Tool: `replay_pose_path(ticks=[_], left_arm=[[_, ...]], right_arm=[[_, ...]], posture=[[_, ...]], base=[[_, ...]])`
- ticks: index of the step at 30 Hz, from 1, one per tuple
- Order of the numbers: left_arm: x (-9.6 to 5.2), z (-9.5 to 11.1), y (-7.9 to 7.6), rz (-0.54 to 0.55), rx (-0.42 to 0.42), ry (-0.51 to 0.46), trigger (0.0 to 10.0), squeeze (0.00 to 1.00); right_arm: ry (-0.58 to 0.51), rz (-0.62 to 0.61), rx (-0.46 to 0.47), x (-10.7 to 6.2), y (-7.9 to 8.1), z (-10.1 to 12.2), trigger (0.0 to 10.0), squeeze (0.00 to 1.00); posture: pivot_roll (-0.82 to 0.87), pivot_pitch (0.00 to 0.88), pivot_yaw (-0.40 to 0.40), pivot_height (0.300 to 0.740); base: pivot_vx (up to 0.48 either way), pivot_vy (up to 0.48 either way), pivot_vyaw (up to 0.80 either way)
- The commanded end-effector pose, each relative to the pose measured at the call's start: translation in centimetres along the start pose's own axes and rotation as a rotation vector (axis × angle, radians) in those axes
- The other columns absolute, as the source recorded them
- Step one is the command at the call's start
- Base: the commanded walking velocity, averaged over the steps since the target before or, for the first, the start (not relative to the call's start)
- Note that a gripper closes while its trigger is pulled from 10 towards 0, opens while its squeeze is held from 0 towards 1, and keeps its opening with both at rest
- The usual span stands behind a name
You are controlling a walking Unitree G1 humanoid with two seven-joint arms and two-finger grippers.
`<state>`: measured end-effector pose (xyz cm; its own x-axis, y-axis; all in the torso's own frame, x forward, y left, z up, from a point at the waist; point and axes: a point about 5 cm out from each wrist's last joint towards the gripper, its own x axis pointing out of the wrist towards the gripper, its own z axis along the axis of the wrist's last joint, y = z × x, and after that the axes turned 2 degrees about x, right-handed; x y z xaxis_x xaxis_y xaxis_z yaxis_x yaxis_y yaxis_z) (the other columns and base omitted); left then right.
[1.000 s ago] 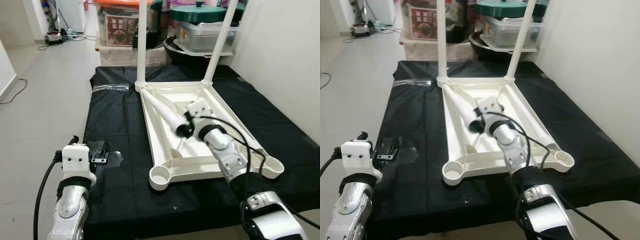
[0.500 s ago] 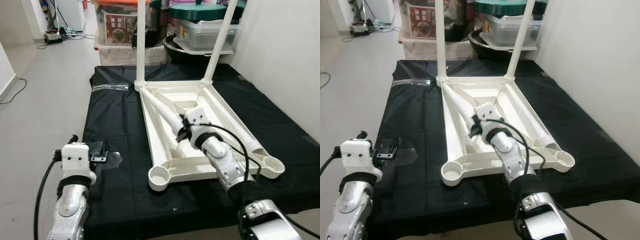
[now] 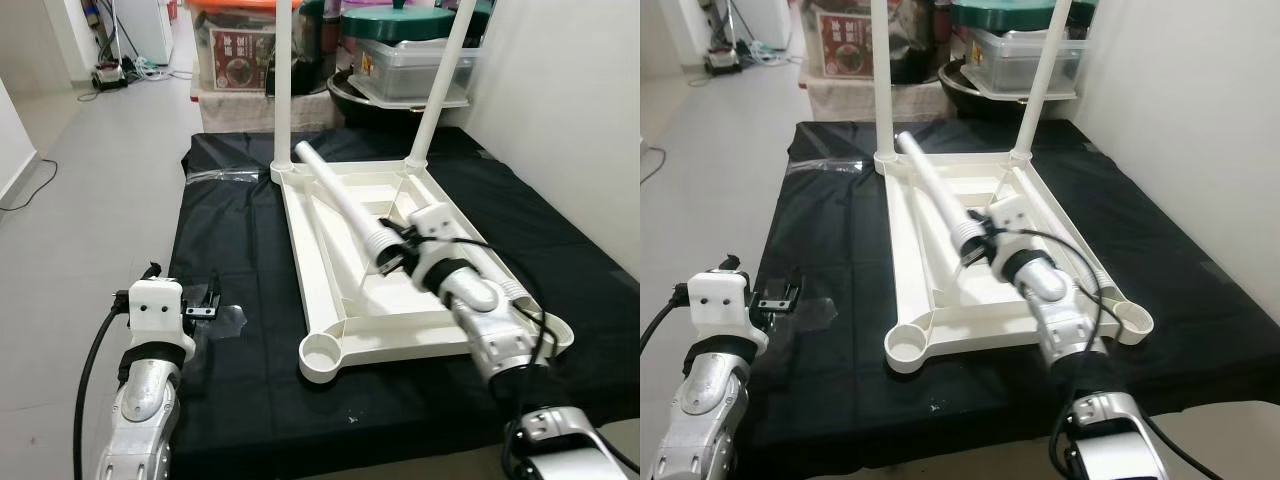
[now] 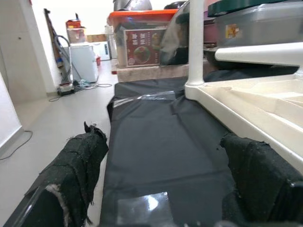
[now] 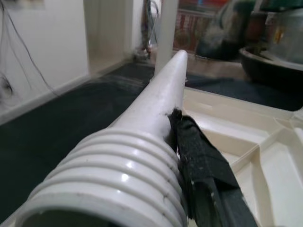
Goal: Building children table
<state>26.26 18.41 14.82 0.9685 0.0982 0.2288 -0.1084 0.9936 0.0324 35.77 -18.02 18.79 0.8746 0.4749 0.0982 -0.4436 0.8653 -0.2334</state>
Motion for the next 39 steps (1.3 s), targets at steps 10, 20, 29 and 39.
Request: replay_pose_path(ticks=[10, 20, 29, 39], left_arm=[[1.8, 2.0, -3.9, -0.292, -1.005, 0.074, 10.0, 0.0], [0.6, 2.9, -6.4, -0.502, -1.347, 0.066, 10.0, 0.0], [0.2, 3.3, -5.6, -0.535, -1.402, 0.022, 10.0, 0.0], [2.0, 5.3, 1.8, -0.485, -1.368, -0.13, 10.0, 0.0]], right_arm=[[-0.27, 0.309, 0.603, -0.6, 2.4, 2.5, 0.0, 0.0], [-0.241, 0.571, 0.806, 0.0, 9.0, 2.0, 0.0, 0.0], [-0.201, 0.787, 0.936, -1.9, 10.0, 1.6, 0.0, 0.0], [-0.013, 1.041, 0.972, -6.3, 9.5, 0.1, 0.0, 0.0]], posture=[[0.01, 0.0, -0.049, 0.74], [0.02, 0.0, -0.054, 0.74], [0.01, 0.0, -0.064, 0.74], [0.0, 0.0, -0.06, 0.74]], base=[[0.0, 0.0, 0.0], [0.0, 0.0, 0.0], [0.0, 0.0, 0.0], [0.0, 0.0, 0.0]])
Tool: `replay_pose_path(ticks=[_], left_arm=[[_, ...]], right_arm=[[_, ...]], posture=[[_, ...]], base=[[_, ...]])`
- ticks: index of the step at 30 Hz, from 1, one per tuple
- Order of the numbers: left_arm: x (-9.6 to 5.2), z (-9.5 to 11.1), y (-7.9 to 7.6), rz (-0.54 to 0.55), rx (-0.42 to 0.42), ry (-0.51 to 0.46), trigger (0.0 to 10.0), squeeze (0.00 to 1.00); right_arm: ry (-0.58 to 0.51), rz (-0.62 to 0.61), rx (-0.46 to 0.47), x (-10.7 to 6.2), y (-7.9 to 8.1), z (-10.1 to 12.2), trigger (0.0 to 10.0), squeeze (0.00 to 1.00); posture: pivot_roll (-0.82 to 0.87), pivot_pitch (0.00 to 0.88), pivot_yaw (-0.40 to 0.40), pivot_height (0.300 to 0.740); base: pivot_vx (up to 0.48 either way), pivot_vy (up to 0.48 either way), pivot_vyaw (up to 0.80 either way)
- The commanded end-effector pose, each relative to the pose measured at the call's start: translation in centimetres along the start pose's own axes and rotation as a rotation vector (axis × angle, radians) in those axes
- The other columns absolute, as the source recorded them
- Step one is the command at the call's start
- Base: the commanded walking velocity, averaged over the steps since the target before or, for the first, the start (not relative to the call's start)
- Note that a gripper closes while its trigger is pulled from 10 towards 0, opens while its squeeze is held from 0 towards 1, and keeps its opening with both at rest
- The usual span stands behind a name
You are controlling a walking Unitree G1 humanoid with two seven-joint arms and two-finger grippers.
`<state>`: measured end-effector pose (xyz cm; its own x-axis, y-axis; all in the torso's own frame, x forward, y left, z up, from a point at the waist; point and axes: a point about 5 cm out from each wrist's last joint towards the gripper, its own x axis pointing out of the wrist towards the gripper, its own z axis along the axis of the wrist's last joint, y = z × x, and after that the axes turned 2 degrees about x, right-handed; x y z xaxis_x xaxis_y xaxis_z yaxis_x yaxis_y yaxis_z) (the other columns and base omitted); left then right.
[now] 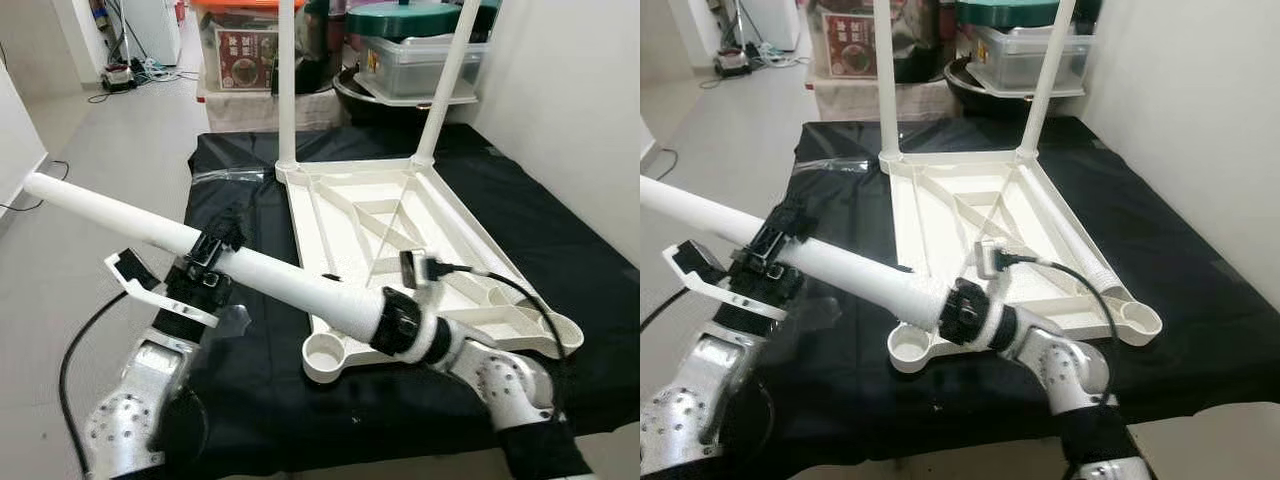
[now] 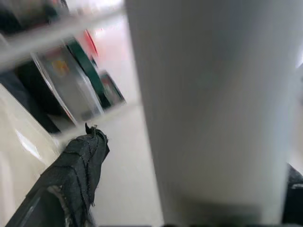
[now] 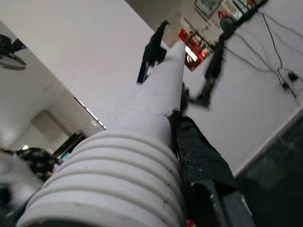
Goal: Building children table
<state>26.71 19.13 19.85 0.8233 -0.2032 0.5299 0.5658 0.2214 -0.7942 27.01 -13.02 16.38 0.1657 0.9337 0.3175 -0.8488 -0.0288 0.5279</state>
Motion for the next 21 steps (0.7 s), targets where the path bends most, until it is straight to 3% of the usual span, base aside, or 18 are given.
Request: replay_pose_path(ticks=[1, 4, 5, 6, 7, 8, 9, 10, 16, 20, 21], left_arm=[[0.2, 1.1, -0.3, -0.02, -0.008, -0.021, 10.0, 0.0], [0.1, 1.7, -0.5, -0.035, 0.001, -0.019, 10.0, 0.0], [0.0, 2.0, -0.7, -0.041, 0.003, -0.012, 4.3, 0.0], [0.0, 2.0, -0.7, -0.041, 0.003, -0.012, 4.3, 0.0], [-0.2, 2.3, -0.9, -0.047, 0.006, -0.011, 9.5, 0.0], [-0.2, 2.3, -0.9, -0.047, 0.006, -0.011, 9.5, 0.0], [-0.4, 2.6, -1.4, -0.065, 0.008, -0.017, 6.2, 0.0], [-0.6, 2.8, -1.7, -0.082, 0.005, -0.019, 0.0, 0.0], [-0.8, 2.2, -1.7, -0.088, -0.009, -0.004, 0.0, 0.0], [-0.8, 1.3, -2.0, -0.107, -0.039, 0.033, 0.0, 0.0], [-0.8, 1.2, -2.2, -0.114, -0.045, 0.034, 0.0, 0.0]], right_arm=[[0.063, 0.072, 0.047, 0.0, 0.6, -0.8, 0.0, 0.0], [0.085, 0.07, 0.055, -0.4, 0.6, -0.8, 0.0, 0.0], [0.096, 0.055, 0.052, -0.6, 0.4, -0.7, 0.0, 0.0], [0.096, 0.055, 0.052, -0.6, 0.4, -0.7, 0.0, 0.0], [0.103, 0.042, 0.051, -0.9, 0.1, -0.3, 0.0, 0.0], [0.103, 0.042, 0.051, -0.9, 0.1, -0.3, 0.0, 0.0], [0.108, 0.028, 0.042, -1.3, -0.2, 0.3, 0.0, 0.0], [0.114, 0.022, 0.038, -1.6, -0.2, 0.8, 0.0, 0.0], [0.141, 0.014, 0.05, -1.5, -0.1, 1.1, 0.0, 0.0], [0.207, -0.01, 0.114, -1.1, -0.2, 0.5, 0.5, 0.0], [0.216, -0.015, 0.11, -1.1, -0.3, 0.5, 4.6, 0.0]], posture=[[0.0, 0.0, -0.06, 0.74], [0.0, 0.0, -0.064, 0.74], [0.0, 0.0, -0.063, 0.74], [0.0, 0.0, -0.063, 0.74], [0.0, 0.0, -0.063, 0.74], [0.0, 0.0, -0.063, 0.74], [0.0, 0.0, -0.067, 0.74], [0.0, 0.0, -0.072, 0.74], [0.0, 0.0, -0.072, 0.74], [0.0, 0.0, -0.075, 0.74], [0.0, 0.0, -0.075, 0.74]], base=[[0.0, 0.0, 0.0], [0.0, 0.0, 0.0], [0.0, 0.0, 0.0], [0.0, 0.0, 0.0], [0.0, 0.0, 0.0], [0.0, 0.0, 0.0], [0.0, 0.0, 0.0], [0.0, 0.0, 0.0], [0.0, 0.0, 0.0], [0.0, 0.0, 0.0], [0.0, 0.0, 0.0]])
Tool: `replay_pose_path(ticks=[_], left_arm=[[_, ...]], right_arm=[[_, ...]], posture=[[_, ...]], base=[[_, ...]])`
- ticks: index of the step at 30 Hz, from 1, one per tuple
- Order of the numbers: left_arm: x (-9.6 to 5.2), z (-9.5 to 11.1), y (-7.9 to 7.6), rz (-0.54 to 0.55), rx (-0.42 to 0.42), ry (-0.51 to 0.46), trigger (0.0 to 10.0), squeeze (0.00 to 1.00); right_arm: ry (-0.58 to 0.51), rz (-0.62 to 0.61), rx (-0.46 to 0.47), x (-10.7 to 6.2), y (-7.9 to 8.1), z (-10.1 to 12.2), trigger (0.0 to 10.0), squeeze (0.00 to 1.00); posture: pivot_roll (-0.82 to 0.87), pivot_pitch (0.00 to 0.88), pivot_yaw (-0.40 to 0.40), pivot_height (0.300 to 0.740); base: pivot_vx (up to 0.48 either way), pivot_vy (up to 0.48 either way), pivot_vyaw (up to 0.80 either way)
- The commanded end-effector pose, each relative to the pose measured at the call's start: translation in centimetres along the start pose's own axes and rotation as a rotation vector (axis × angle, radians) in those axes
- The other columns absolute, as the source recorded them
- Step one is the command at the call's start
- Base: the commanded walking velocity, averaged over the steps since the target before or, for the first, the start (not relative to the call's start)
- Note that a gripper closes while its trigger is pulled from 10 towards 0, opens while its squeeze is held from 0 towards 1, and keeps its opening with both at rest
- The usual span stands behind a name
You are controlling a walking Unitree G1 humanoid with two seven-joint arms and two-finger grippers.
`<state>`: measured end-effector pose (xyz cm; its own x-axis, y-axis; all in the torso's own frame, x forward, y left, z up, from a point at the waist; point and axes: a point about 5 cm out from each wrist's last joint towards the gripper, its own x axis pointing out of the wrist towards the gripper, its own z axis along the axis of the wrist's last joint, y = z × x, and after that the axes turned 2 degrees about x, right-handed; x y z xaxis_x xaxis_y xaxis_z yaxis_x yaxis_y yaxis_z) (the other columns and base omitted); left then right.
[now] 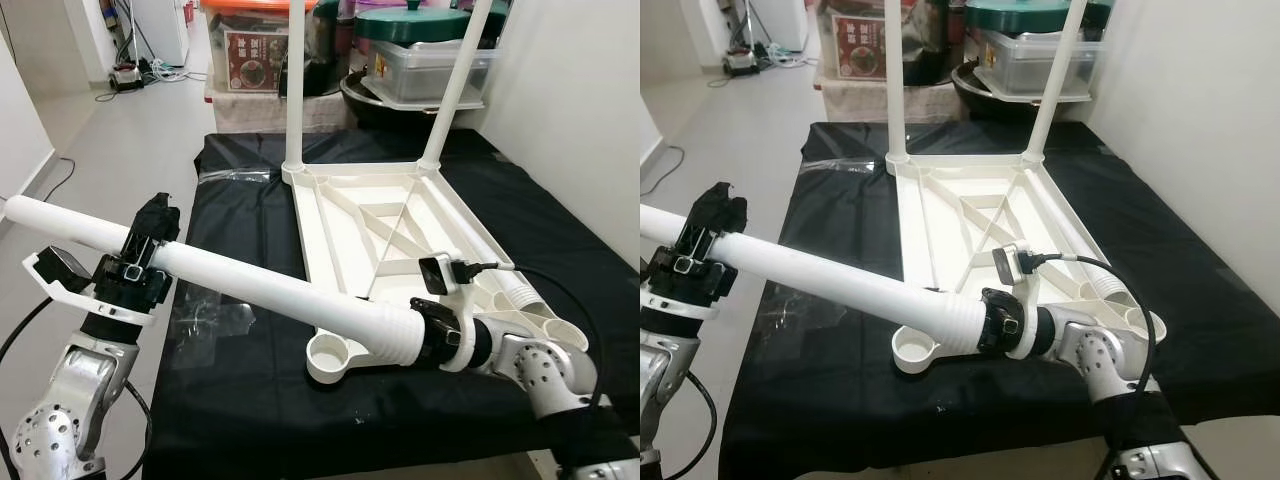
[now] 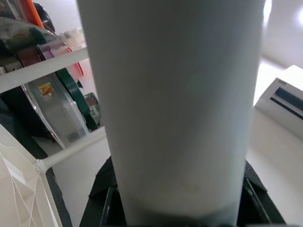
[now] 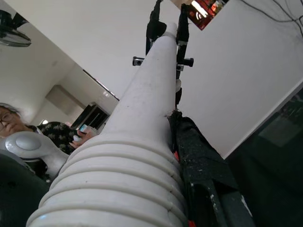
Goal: Building children table
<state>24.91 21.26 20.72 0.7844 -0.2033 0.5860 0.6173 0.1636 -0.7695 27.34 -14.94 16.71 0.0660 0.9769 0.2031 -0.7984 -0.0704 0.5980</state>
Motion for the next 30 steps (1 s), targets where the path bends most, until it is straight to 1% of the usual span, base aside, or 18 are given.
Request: replay_pose_path(ticks=[1, 4, 5, 8, 10, 12, 14, 16, 18, 19, 21, 22, 23, 24, 25, 26, 29, 30], left_arm=[[0.8, -1.0, -1.0, -0.05, -0.003, 0.044, 0.0, 0.0], [0.9, -0.6, -1.3, -0.052, 0.005, 0.033, 0.0, 0.0], [0.9, -0.6, -1.3, -0.052, 0.007, 0.033, 0.0, 0.0], [0.9, -0.2, -1.2, -0.047, 0.021, 0.025, 0.0, 0.0], [1.0, 0.6, -1.6, -0.054, 0.047, -0.001, 0.0, 0.0], [1.0, 0.6, -1.6, -0.054, 0.047, -0.001, 0.0, 0.0], [0.9, 1.6, -2.0, -0.056, 0.084, -0.042, 0.0, 0.0], [0.9, 1.6, -2.0, -0.056, 0.084, -0.042, 0.0, 0.0], [0.8, 2.4, -2.3, -0.057, 0.106, -0.07, 0.0, 0.0], [0.4, 3.5, -2.5, -0.05, 0.138, -0.108, 0.0, 0.0], [0.4, 3.5, -2.5, -0.05, 0.138, -0.108, 0.0, 0.0], [0.1, 4.2, -2.8, -0.045, 0.166, -0.128, 0.0, 0.0], [0.1, 4.2, -2.8, -0.045, 0.166, -0.128, 0.0, 0.0], [-0.1, 4.4, -3.0, -0.044, 0.182, -0.125, 0.0, 0.0], [-0.1, 4.4, -3.0, -0.044, 0.182, -0.125, 0.0, 0.0], [-0.2, 4.3, -2.9, -0.04, 0.186, -0.114, 0.0, 0.0], [0.1, 3.7, -2.8, -0.04, 0.187, -0.089, 0.0, 0.0], [0.5, 3.0, -2.7, -0.039, 0.188, -0.057, 0.0, 0.0]], right_arm=[[0.06, -0.056, 0.027, 0.5, -0.6, -0.4, 10.0, 0.0], [0.07, -0.1, 0.036, 0.3, -1.3, -0.3, 10.0, 0.0], [0.071, -0.106, 0.041, 0.3, -1.4, -0.3, 10.0, 1.0], [0.031, -0.174, 0.042, -0.2, -2.3, -0.1, 10.0, 1.0], [0.017, -0.252, 0.039, -1.5, -3.1, 0.0, 10.0, 1.0], [0.017, -0.252, 0.039, -1.5, -3.1, 0.0, 10.0, 1.0], [-0.007, -0.293, 0.068, -3.5, -3.1, 0.2, 10.0, 1.0], [-0.007, -0.293, 0.068, -3.5, -3.1, 0.2, 10.0, 1.0], [-0.034, -0.315, 0.076, -4.5, -3.1, 0.5, 10.0, 1.0], [-0.081, -0.378, 0.055, -6.1, -3.2, 1.2, 10.0, 1.0], [-0.081, -0.378, 0.055, -6.1, -3.2, 1.2, 10.0, 1.0], [-0.136, -0.445, 0.027, -7.7, -3.3, 2.2, 10.0, 1.0], [-0.136, -0.445, 0.027, -7.7, -3.3, 2.2, 10.0, 1.0], [-0.206, -0.508, 0.002, -9.3, -3.2, 3.5, 10.0, 0.53], [-0.206, -0.508, 0.002, -9.3, -3.2, 3.5, 10.0, 0.53], [-0.264, -0.562, -0.013, -10.6, -3.0, 4.7, 10.0, 0.0], [-0.308, -0.598, -0.044, -11.1, -2.8, 6.0, 10.0, 0.0], [-0.342, -0.635, -0.081, -10.8, -2.8, 7.5, 10.0, 0.0]], posture=[[0.0, 0.0, -0.076, 0.74], [0.0, 0.0, -0.078, 0.74], [0.0, 0.0, -0.078, 0.74], [0.0, 0.0, -0.077, 0.74], [0.0, 0.0, -0.076, 0.74], [0.0, 0.0, -0.076, 0.74], [0.0, 0.0, -0.086, 0.74], [0.0, 0.0, -0.086, 0.74], [0.0, 0.0, -0.086, 0.74], [0.0, 0.0, -0.094, 0.74], [0.0, 0.0, -0.094, 0.74], [0.01, 0.0, -0.099, 0.74], [0.01, 0.0, -0.099, 0.74], [0.01, 0.0, -0.103, 0.74], [0.01, 0.0, -0.103, 0.74], [0.0, 0.0, -0.098, 0.74], [0.0, 0.0, -0.093, 0.74], [-0.01, 0.0, -0.088, 0.74]], base=[[0.0, 0.0, 0.0], [0.0, 0.0, 0.0], [0.0, 0.0, 0.0], [0.0, 0.0, 0.0], [0.0, 0.0, 0.0], [0.0, 0.0, 0.0], [0.0, 0.0, 0.0], [0.0, 0.0, 0.0], [0.0, 0.0, 0.0], [0.0, 0.0, 0.0], [0.0, 0.0, 0.0], [0.0, 0.0, 0.0], [0.0, 0.0, 0.0], [0.0, 0.0, 0.0], [0.0, 0.0, 0.0], [0.0, 0.0, 0.0], [0.0, 0.0, 0.0], [0.0, 0.0, 0.0]])
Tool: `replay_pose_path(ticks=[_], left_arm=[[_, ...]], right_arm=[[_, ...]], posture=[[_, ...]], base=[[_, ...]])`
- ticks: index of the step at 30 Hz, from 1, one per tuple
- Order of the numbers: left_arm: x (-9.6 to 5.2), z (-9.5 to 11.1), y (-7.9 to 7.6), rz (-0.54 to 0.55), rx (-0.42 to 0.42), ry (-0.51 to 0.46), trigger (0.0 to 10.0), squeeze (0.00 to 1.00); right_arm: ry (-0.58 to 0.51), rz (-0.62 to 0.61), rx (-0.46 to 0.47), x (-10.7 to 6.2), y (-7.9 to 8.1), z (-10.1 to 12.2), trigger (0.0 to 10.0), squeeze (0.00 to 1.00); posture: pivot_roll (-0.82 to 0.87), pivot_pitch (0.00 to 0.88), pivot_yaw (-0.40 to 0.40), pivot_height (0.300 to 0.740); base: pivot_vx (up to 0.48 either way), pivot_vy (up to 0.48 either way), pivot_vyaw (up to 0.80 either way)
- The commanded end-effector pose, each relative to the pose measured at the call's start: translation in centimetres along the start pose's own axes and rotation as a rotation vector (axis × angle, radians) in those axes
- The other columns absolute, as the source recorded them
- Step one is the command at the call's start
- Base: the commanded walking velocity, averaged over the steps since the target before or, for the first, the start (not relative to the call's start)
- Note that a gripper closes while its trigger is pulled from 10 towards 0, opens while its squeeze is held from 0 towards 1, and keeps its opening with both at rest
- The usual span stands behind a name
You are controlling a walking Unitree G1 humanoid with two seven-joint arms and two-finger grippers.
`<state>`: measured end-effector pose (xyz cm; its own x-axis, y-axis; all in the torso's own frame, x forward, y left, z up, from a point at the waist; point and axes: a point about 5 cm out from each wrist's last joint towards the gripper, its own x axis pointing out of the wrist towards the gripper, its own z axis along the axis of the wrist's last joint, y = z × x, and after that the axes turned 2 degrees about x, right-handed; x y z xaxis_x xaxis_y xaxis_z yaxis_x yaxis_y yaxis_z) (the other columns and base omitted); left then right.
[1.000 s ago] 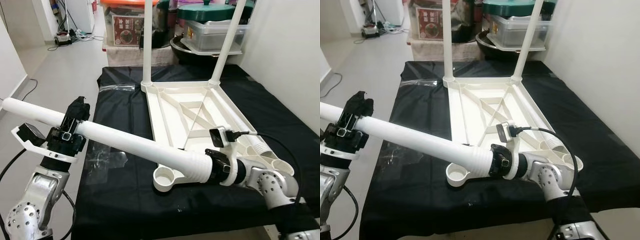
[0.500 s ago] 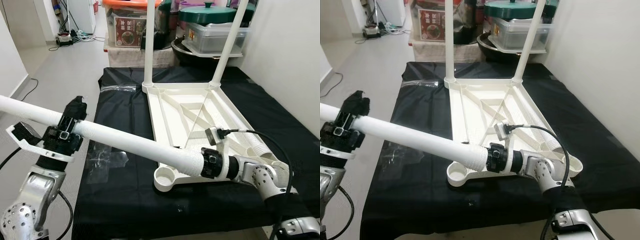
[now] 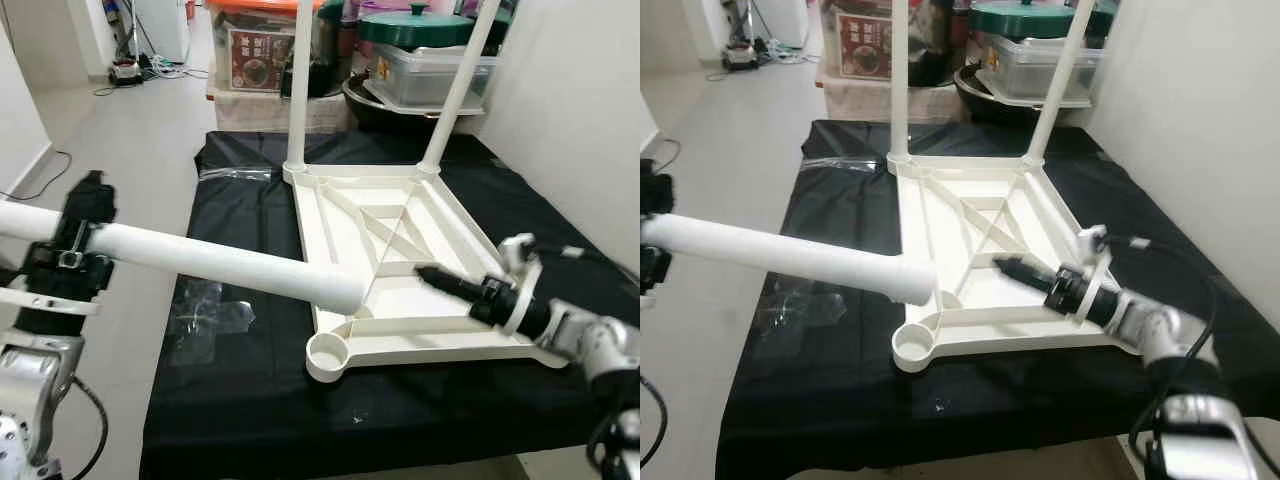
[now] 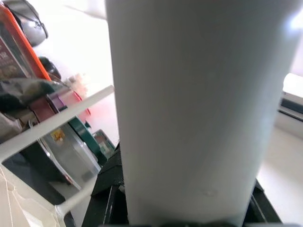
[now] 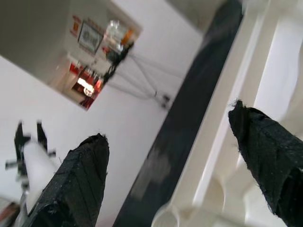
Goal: Building children table
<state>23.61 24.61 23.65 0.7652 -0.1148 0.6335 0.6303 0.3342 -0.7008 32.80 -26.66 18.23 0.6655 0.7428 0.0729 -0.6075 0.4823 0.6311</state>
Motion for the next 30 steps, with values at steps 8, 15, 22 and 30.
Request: replay_pose_path(ticks=[8, 15, 22, 30], left_arm=[[2.1, -5.5, -1.6, -0.119, 0.111, 0.35, 0.0, 0.0], [2.4, -7.1, -2.8, -0.241, 0.207, 0.584, 10.0, 0.0], [2.7, -6.9, -3.8, -0.298, 0.276, 0.637, 10.0, 0.0], [2.9, -7.1, -3.9, -0.319, 0.296, 0.655, 10.0, 0.0]], right_arm=[[-0.063, 0.198, -0.163, 7.6, 7.1, 6.5, 10.0, 0.0], [0.388, 0.5, -0.288, 9.9, 11.1, 1.6, 10.0, 0.0], [0.655, 0.46, -0.226, 11.0, 10.5, -2.5, 10.0, 0.0], [0.782, 0.451, -0.169, 12.3, 11.4, -6.1, 10.0, 0.0]], posture=[[0.0, 0.0, -0.08, 0.74], [0.0, 0.0, -0.077, 0.74], [0.02, 0.0, -0.097, 0.74], [0.02, 0.0, -0.098, 0.74]], base=[[0.0, 0.0, 0.0], [0.0, 0.0, 0.0], [0.0, 0.0, 0.0], [0.0, 0.0, 0.0]])
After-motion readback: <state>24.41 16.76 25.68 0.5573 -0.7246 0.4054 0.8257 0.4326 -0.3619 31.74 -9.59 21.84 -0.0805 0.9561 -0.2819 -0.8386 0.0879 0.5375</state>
